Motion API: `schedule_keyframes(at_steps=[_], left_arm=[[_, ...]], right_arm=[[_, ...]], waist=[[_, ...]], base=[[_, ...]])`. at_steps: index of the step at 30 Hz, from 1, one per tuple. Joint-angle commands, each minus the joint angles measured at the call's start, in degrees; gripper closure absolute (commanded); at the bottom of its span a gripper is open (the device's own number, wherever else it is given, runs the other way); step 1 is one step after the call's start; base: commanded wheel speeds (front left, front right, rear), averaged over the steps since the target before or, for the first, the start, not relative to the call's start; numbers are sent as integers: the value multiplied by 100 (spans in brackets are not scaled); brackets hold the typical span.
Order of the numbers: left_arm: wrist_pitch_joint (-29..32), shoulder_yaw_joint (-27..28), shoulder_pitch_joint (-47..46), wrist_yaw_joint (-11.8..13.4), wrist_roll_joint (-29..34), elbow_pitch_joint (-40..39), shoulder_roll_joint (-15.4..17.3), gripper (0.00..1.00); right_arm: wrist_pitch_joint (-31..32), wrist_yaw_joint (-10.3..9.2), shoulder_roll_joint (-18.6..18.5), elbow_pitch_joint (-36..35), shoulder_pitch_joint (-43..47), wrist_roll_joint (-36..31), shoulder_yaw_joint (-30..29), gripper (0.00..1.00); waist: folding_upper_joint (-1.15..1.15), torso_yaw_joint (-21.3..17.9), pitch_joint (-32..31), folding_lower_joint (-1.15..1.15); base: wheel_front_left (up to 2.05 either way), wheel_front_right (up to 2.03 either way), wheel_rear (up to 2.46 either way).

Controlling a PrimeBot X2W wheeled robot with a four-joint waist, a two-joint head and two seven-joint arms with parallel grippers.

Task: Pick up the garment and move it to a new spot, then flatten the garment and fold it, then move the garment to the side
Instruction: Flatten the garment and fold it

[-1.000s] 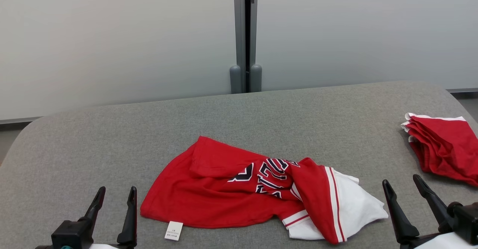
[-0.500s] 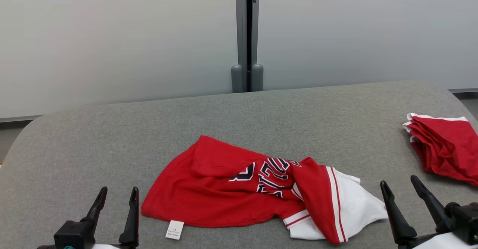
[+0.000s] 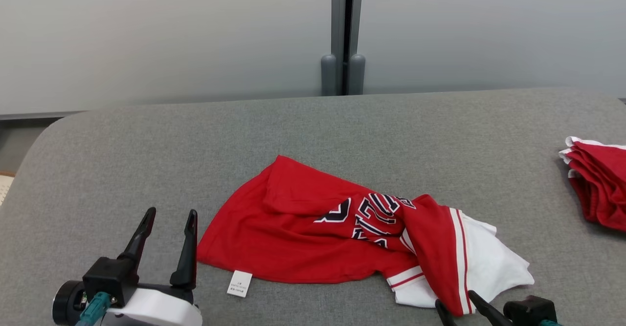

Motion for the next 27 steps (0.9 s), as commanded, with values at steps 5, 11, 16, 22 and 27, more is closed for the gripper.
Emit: schedule_keyframes(at_steps=[5, 11, 16, 22, 27], left_arm=[[-144, -64, -406, -86, 50, 132, -59, 0], [-257, -55, -611, -133, -14, 352, -121, 0], [-340, -56, -742, -173, 4, 460, -121, 0], [-398, -23, -905, -172, 21, 460, -109, 0], [-435, -42, -1079, -191, 42, 443, -140, 0]], right_arm=[[-313, 0, 63, 658, -600, -178, 125, 0], [-496, -1, 177, 1240, -1035, -331, 47, 62], [-742, -1, 179, 1239, -1280, -339, -180, 100], [-836, -1, 49, 888, -1709, -333, -441, 100], [-793, -1, -78, 833, -2219, -276, -620, 100]], waist=[[0, 215, 457, 0], [0, 261, 599, 0], [0, 293, 664, 0], [0, 289, 843, 0], [0, 345, 1056, 0]], base=[[0, 0, 0], [0, 0, 0], [0, 0, 0], [0, 0, 0], [0, 0, 0]])
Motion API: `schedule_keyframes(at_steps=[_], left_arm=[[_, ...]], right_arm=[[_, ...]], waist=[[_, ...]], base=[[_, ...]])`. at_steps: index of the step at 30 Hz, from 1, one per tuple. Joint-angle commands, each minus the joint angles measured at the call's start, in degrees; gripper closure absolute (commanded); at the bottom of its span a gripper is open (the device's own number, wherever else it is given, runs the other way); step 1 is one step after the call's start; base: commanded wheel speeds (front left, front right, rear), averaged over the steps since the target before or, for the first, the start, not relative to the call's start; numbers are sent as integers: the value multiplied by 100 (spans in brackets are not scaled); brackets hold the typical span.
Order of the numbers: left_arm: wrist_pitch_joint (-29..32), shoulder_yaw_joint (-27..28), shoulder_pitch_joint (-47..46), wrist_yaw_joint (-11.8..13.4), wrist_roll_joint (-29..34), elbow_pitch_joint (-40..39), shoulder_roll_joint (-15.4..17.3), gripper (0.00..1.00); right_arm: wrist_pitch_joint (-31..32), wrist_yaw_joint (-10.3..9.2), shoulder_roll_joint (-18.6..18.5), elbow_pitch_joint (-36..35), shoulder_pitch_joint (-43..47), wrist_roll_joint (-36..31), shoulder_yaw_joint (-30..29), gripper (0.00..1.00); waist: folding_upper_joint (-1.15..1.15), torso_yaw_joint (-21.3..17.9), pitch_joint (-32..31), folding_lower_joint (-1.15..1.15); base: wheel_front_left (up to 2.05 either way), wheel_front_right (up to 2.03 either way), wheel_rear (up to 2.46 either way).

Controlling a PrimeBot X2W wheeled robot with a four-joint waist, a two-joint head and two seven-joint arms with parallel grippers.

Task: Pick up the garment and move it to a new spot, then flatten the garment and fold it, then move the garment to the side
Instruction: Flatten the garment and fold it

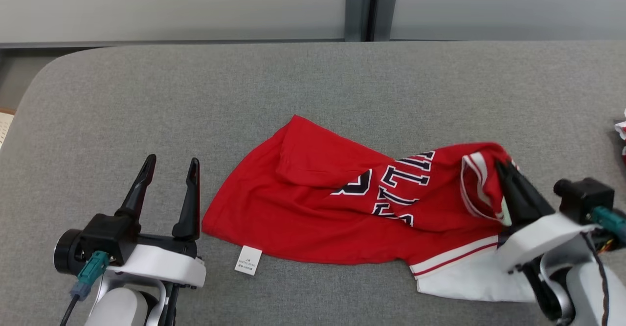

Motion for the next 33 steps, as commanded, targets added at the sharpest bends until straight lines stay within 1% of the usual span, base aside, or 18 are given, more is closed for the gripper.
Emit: schedule_keyframes(at_steps=[1, 6, 10, 13, 14, 15, 16, 20, 23, 26, 29, 30, 31, 33], left_arm=[[-22, 12, -103, -15, 25, -4, 0, 0], [-67, -46, -388, -71, 74, 2, -42, 0], [-90, -80, -621, -132, 99, 41, -88, 0], [-131, -100, -753, -169, 125, 92, -136, 0], [-143, -104, -788, -174, 134, 104, -156, 0], [-138, -110, -810, -185, 138, 124, -172, 0], [-143, -108, -836, -191, 139, 141, -188, 0], [-168, -61, -826, -184, 147, 195, -219, 0], [-176, -5, -665, -160, 121, 224, -210, 0], [-180, 45, -521, -115, 122, 242, -186, 0], [-184, 77, -347, -75, 129, 255, -161, 0], [-185, 84, -275, -57, 124, 263, -158, 0], [-184, 85, -117, -62, 95, 287, -149, 0], [-166, 76, 68, -37, 79, 300, -116, 0]], right_arm=[[26, 0, -36, 5, -134, 35, -25, 100], [-11, 0, -229, 300, -1009, 179, -173, 100], [-134, 0, -381, 801, -1749, 293, -282, 100], [-276, 0, -466, 1300, -2177, 367, -199, 100], [-320, 0, -488, 1460, -2284, 385, -151, 85], [-386, 0, -488, 1606, -2379, 409, -104, 60], [-472, 0, -481, 1715, -2455, 421, -43, 0], [-965, 0, -431, 1972, -2488, 450, 145, 0], [-1317, 0, -420, 1855, -2291, 433, 240, 0], [-1484, 0, -459, 1514, -2011, 349, 218, 0], [-1537, 0, -435, 1054, -1537, 248, 110, 0], [-1536, 0, -418, 898, -1335, 211, 41, 0], [-1466, -1, -397, 589, -907, 135, -139, 0], [-1339, 0, -325, 267, -431, 72, -289, 0]], waist=[[0, 48, 111, 0], [0, 199, 498, 0], [0, 339, 786, 0], [0, 405, 919, 0], [0, 417, 943, 0], [0, 424, 956, 0], [0, 428, 964, 0], [0, 371, 901, 0], [0, 276, 756, 0], [0, 173, 564, 0], [0, 75, 312, 0], [0, 46, 216, 0], [0, 7, -7, 0], [0, -35, -231, 0]], base=[[0, 0, 0], [0, 0, 0], [0, 0, 0], [0, 0, 0], [0, 0, 0], [0, 0, 0], [0, 0, 0], [0, 0, 0], [0, 0, 0], [0, 0, 0], [0, 0, 0], [0, 0, 0], [0, 0, 0], [0, 0, 0]])
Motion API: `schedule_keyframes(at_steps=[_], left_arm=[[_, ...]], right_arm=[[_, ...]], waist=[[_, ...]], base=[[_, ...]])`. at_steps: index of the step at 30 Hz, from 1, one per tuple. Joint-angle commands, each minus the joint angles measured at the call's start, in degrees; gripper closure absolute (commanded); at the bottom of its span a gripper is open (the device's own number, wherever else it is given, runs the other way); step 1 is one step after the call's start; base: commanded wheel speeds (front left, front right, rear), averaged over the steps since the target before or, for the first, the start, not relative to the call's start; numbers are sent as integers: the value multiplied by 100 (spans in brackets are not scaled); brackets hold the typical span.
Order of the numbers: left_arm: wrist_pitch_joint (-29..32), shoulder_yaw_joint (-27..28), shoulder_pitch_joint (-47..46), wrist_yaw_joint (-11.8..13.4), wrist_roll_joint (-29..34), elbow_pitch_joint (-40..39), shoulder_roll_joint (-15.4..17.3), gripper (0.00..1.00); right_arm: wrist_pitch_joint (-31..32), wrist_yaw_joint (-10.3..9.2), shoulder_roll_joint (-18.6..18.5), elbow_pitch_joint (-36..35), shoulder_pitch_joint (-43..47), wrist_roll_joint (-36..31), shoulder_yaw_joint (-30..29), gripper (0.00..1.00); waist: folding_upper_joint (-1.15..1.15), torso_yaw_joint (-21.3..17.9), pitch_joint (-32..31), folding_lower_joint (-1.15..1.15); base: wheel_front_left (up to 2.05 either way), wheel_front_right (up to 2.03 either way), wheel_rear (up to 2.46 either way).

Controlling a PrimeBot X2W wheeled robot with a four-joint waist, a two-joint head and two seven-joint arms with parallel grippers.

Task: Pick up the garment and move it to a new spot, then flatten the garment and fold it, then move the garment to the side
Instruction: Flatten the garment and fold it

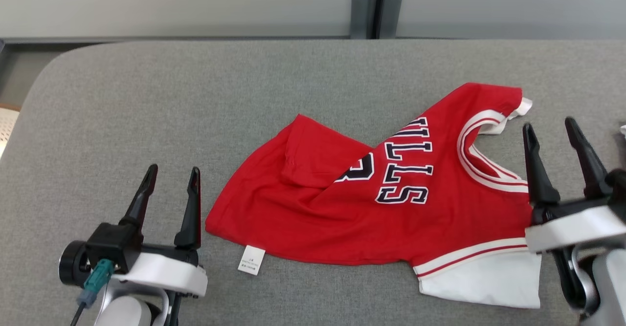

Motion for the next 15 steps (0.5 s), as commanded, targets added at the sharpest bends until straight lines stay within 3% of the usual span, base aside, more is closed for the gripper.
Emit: schedule_keyframes(at_steps=[1, 8, 15], left_arm=[[8, 8, 213, 54, -20, -7, 65, 0], [214, -47, 772, 153, -44, -144, 193, 0], [371, -73, 1126, 247, -49, -301, 311, 0]], right_arm=[[169, 0, 84, -306, 468, -78, -138, 0], [869, 0, 491, -1457, 1940, -249, -513, 0], [1300, 0, 700, -2155, 2662, -353, -515, 0]], waist=[[0, -134, -431, 0], [0, -243, -948, 0], [0, -349, -1153, 0]], base=[[0, 0, 0], [0, 0, 0], [0, 0, 0]])
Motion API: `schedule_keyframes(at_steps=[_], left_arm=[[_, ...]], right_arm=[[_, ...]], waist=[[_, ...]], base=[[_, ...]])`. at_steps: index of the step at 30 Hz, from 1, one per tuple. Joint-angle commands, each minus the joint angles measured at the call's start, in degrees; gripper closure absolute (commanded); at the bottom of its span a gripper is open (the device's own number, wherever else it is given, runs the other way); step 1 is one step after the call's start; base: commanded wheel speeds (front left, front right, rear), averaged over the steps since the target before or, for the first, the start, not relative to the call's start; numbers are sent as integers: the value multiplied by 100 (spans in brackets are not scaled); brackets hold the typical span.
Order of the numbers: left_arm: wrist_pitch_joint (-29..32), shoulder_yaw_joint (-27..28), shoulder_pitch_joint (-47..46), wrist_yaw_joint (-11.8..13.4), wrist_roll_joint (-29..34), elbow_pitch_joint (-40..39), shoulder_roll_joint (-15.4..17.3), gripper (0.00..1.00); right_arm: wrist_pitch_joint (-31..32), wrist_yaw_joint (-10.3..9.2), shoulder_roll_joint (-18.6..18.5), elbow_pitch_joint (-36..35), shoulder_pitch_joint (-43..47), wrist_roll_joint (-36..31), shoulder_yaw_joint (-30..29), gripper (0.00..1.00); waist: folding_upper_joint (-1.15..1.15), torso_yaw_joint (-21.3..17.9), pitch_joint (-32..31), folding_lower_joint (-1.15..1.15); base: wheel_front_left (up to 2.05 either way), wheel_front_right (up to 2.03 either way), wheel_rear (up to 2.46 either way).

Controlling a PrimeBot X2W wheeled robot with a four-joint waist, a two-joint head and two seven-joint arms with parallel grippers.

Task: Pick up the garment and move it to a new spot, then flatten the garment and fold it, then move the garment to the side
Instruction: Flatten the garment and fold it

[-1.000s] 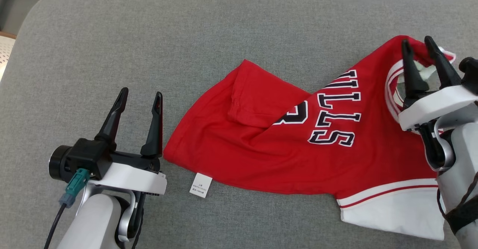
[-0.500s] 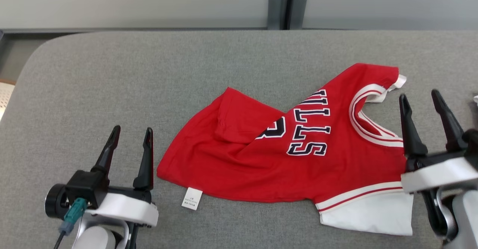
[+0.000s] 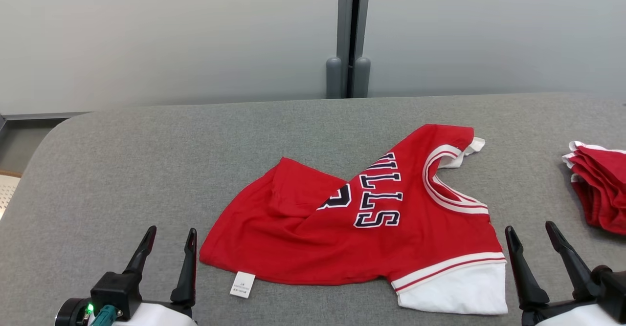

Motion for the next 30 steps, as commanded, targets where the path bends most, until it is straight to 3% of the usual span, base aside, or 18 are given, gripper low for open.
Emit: schedule_keyframes(at_steps=[1, 14, 18, 30], left_arm=[[22, 21, 42, 46, -35, -28, 39, 0], [109, -28, 7, 135, -59, -4, 41, 0], [250, -150, -197, 29, -86, 220, -6, 0], [487, -310, -1003, -370, -375, 2286, -292, 0]], right_arm=[[48, 0, -5, -81, 59, -43, -6, 0], [257, 0, 52, -347, 204, -45, -36, 0], [250, 0, 70, -323, 176, -3, -11, 0], [204, 0, 119, -51, -93, 124, 330, 0]], waist=[[0, -47, -38, 0], [0, -34, -134, 0], [0, -43, -109, 0], [0, -464, 412, 0]], base=[[0, 0, 0], [0, 0, 0], [0, 0, 0], [0, 0, 0]])
